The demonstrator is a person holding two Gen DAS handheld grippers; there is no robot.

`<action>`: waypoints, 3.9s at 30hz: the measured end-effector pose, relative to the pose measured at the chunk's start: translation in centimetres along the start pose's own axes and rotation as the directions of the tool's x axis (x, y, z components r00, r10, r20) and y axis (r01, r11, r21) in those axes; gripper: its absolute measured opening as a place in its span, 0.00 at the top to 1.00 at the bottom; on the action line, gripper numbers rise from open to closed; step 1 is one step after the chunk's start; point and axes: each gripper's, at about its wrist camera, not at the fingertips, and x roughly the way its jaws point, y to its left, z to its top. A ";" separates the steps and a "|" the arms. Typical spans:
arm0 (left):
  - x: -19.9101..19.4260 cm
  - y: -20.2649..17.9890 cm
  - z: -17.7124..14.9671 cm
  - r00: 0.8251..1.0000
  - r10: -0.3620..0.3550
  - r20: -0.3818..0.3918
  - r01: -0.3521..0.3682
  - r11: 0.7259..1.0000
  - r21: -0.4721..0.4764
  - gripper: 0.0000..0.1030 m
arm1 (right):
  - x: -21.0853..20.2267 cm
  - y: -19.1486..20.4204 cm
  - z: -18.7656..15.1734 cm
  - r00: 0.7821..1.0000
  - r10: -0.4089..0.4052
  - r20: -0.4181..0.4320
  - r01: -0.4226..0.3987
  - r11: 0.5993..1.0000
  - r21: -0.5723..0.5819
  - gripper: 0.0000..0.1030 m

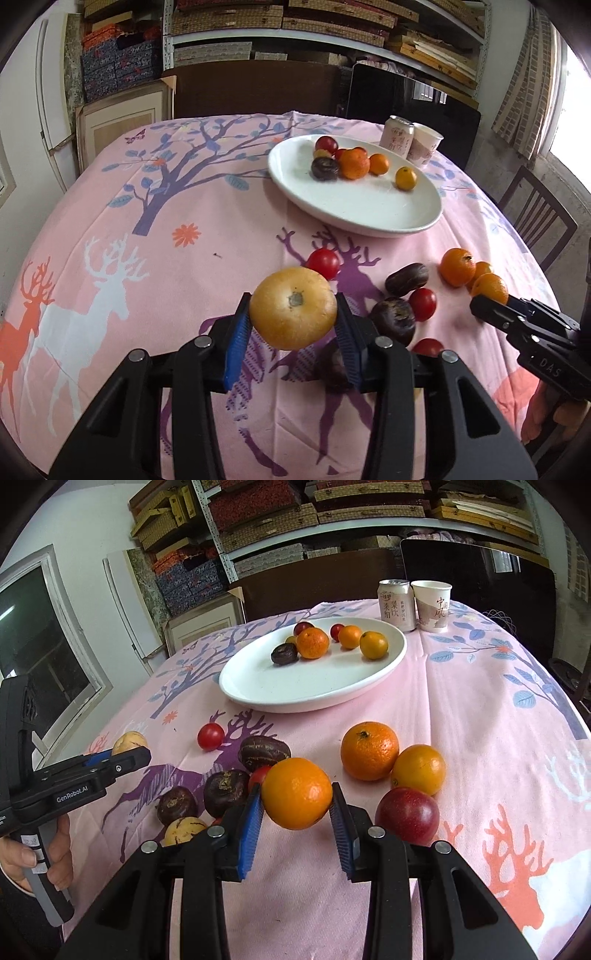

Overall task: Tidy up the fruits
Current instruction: 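Grasp a small orange with the right tool while the left tool grasps a yellow pear, then lower the orange and yellow pear onto the plate and open both tools, then move both open tools back over the fruit cluster, then grasp a red plum with the right tool while the left tool grasps a dark purple fruit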

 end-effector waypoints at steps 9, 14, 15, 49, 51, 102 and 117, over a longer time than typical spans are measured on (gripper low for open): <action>1.1 -3.8 5.1 0.996 -0.082 0.023 0.082 0.997 -0.008 0.59 | -1.9 1.8 5.1 0.997 -0.015 0.076 0.020 0.997 -0.070 0.65; 4.5 -3.9 7.2 0.997 -0.074 -0.005 0.074 0.996 -0.048 0.59 | 1.3 0.7 7.9 0.997 -0.044 0.071 0.047 0.998 -0.030 0.65; 5.2 -3.8 7.4 0.997 -0.072 -0.015 0.071 0.996 -0.060 0.59 | 2.3 0.4 8.2 0.997 -0.048 0.058 0.049 0.999 -0.017 0.65; 4.2 -1.5 7.1 0.998 -0.062 0.009 0.062 0.992 -0.106 0.10 | 2.1 -2.7 6.5 0.994 -0.113 -0.008 0.113 0.994 -0.007 0.43; 3.5 -1.3 6.3 0.998 -0.060 0.010 0.061 0.993 -0.098 0.09 | 1.1 -3.1 5.7 0.993 -0.119 -0.008 0.119 0.993 -0.006 0.43; 3.2 -2.1 -4.1 0.993 0.035 -0.113 -0.011 0.979 0.204 0.19 | 0.7 -5.1 -1.9 0.992 -0.039 -0.119 0.046 0.998 0.054 0.61; 1.8 -2.6 -1.6 0.993 -0.066 -0.102 0.082 0.982 0.171 0.61 | -0.9 -4.0 -1.2 0.996 -0.024 -0.085 0.027 0.999 0.032 0.61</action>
